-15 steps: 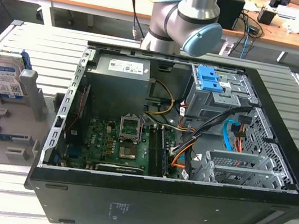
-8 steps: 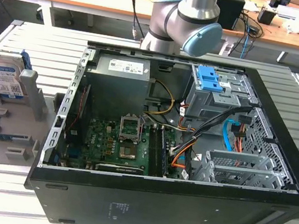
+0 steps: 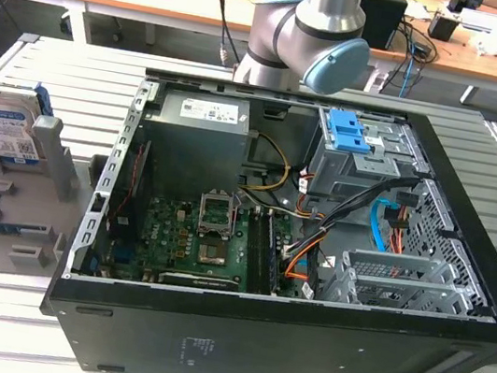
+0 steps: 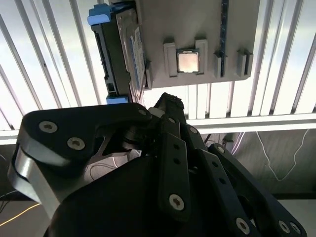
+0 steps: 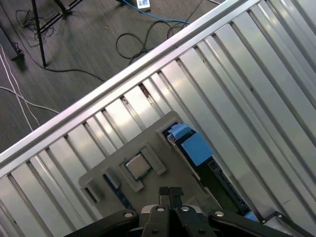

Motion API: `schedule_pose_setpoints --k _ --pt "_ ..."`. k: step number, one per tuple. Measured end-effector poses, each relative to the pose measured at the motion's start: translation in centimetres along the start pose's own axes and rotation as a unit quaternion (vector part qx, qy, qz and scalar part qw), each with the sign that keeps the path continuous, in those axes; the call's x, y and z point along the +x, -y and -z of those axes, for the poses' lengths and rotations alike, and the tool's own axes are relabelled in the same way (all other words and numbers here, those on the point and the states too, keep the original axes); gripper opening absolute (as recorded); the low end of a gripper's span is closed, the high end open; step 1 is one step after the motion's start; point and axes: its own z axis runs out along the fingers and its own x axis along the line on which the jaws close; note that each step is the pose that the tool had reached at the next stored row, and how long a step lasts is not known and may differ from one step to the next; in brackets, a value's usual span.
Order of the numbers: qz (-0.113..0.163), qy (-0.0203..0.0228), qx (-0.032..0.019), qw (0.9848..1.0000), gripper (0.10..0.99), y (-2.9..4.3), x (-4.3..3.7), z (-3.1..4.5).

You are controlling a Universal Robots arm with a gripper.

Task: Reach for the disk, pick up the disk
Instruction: 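Pick up the disk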

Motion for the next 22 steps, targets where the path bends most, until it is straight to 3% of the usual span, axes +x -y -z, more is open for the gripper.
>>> schedule_pose_setpoints --k 12,22 --pt "0.048 -0.0019 0.0000 0.9988 0.106 0.00 0.00 0.00" --pt "0.089 -0.0034 0.0001 0.9960 0.106 0.00 0.00 0.00"
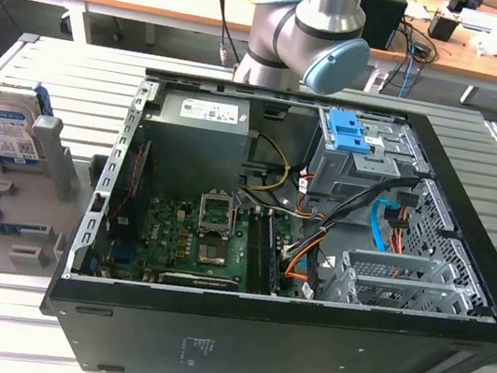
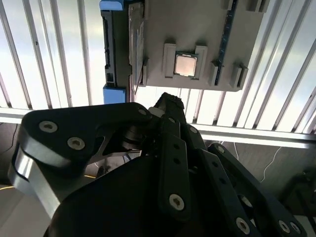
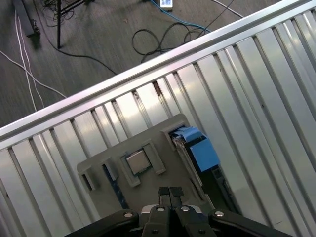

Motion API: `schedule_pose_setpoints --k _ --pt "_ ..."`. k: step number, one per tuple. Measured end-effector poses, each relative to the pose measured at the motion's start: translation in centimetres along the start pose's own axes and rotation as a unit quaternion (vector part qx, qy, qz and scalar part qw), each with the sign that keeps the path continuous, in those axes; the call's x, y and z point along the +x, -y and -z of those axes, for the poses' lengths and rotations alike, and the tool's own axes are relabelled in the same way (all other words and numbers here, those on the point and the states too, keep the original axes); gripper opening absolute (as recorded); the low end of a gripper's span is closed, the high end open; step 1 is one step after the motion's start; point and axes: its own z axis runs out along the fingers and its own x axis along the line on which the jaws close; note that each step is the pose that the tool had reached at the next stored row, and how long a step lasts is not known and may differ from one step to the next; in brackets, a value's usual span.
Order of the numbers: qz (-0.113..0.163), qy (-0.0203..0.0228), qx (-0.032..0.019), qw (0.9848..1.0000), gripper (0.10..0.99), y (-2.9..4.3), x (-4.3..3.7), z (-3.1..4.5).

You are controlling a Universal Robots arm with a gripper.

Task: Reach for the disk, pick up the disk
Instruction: 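Pick up the disk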

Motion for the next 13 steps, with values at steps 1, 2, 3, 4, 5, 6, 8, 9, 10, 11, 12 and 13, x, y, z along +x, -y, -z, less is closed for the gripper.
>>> schedule_pose_setpoints --k 1,2,3,4,5,6,8,9,10,11,12,13 --pt "0.004 -0.0001 0.0000 1.0000 0.106 0.00 0.00 0.00" --pt "0.008 -0.0003 0.0000 1.0000 0.106 0.00 0.00 0.01" --pt "0.013 -0.0005 0.0000 0.9999 0.106 0.00 0.00 0.00" --pt "0.019 -0.0007 0.0000 0.9998 0.106 0.00 0.00 0.00" --pt "0.023 -0.0009 0.0000 0.9997 0.106 0.00 0.00 0.00" --pt "0.030 -0.0012 0.0000 0.9995 0.106 0.00 0.00 0.00" --pt "0.041 -0.0016 0.0000 0.9992 0.106 0.00 0.00 0.01" --pt "0.049 -0.0019 0.0000 0.9988 0.106 0.00 0.00 0.01" --pt "0.054 -0.0021 0.0000 0.9985 0.106 0.00 0.00 0.00" --pt "0.058 -0.0022 0.0000 0.9983 0.106 0.00 0.00 0.00" --pt "0.064 -0.0024 0.0000 0.9980 0.106 0.00 0.00 0.00" --pt "0.069 -0.0026 0.0000 0.9976 0.106 0.00 0.00 0.00"
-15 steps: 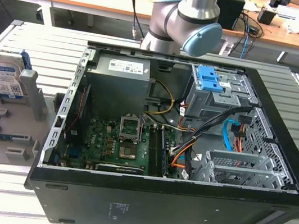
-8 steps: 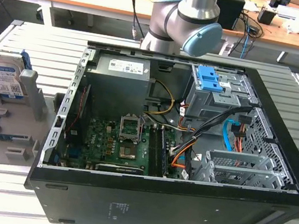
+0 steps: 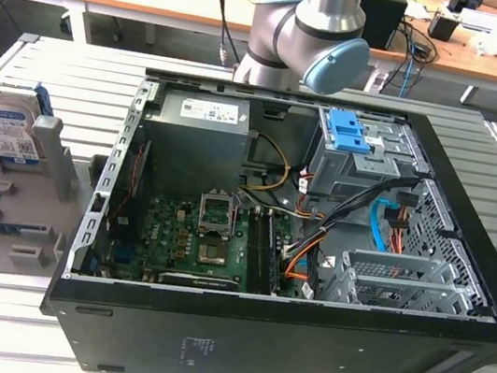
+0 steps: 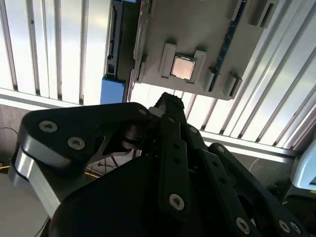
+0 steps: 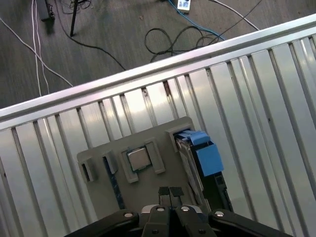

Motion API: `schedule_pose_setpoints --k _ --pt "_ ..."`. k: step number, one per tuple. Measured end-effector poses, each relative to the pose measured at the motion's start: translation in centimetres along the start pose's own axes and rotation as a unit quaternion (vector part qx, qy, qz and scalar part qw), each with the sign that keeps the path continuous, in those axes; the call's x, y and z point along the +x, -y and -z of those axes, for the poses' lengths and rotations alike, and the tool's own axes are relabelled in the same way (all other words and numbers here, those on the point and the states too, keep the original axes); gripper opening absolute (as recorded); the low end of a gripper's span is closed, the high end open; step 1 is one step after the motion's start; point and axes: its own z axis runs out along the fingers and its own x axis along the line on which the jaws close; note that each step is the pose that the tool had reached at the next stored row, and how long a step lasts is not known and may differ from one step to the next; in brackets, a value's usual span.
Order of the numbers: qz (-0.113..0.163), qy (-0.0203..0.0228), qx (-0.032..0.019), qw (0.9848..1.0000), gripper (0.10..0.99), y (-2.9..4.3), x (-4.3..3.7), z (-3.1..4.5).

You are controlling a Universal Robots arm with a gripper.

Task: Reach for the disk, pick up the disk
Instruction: 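Pick up the disk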

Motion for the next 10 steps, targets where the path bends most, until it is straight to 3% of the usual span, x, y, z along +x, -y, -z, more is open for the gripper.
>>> schedule_pose_setpoints --k 10 --pt "0.056 -0.0022 0.0000 0.9984 0.106 0.00 0.00 0.00"
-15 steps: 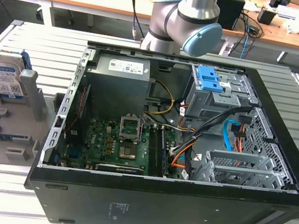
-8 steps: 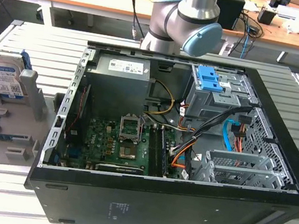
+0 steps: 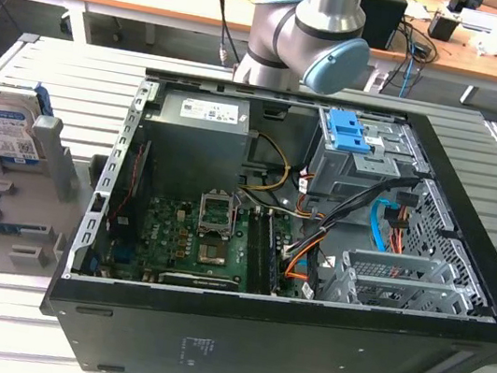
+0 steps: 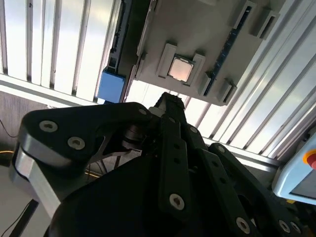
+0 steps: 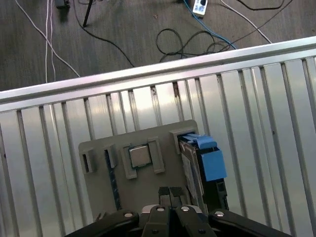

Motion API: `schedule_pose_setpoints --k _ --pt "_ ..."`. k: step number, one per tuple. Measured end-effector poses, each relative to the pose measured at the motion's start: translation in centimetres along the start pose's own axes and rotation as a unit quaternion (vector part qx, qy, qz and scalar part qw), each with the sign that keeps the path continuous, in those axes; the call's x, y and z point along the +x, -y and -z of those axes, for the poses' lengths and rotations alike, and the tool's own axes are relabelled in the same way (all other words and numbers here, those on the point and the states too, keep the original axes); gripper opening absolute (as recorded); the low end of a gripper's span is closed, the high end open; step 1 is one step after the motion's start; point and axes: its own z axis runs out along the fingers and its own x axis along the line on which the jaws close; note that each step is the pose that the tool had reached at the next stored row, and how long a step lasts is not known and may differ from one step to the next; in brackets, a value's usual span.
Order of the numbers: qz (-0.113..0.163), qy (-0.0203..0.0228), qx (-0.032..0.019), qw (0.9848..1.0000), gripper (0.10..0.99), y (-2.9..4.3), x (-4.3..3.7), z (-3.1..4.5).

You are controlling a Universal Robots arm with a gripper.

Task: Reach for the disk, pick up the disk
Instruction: 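Pick up the disk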

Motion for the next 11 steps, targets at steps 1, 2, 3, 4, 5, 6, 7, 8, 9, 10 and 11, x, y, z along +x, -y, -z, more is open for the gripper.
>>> schedule_pose_setpoints --k 1,2,3,4,5,6,7,8,9,10,11 --pt "0.005 -0.0002 0.0000 1.0000 0.106 0.00 0.00 0.00" --pt "0.005 -0.0002 0.0000 1.0000 0.106 0.00 0.00 0.00" --pt "0.005 -0.0002 0.0000 1.0000 0.106 0.00 0.00 0.00" --pt "0.005 -0.0002 0.0000 1.0000 0.106 0.00 0.00 0.00" --pt "0.006 -0.0002 0.0000 1.0000 0.106 0.00 0.00 0.00" --pt "0.006 -0.0002 0.0000 1.0000 0.106 0.00 0.00 0.00" --pt "0.006 -0.0002 0.0000 1.0000 0.106 0.00 0.00 0.00" --pt "0.006 -0.0002 0.0000 1.0000 0.114 0.00 0.00 0.00" --pt "0.006 -0.0002 0.0000 1.0000 0.169 0.00 0.00 0.00" --pt "0.006 -0.0002 0.0000 1.0000 0.235 0.00 0.00 0.00" --pt "0.006 -0.0002 0.0000 1.0000 0.294 0.00 0.00 0.00"
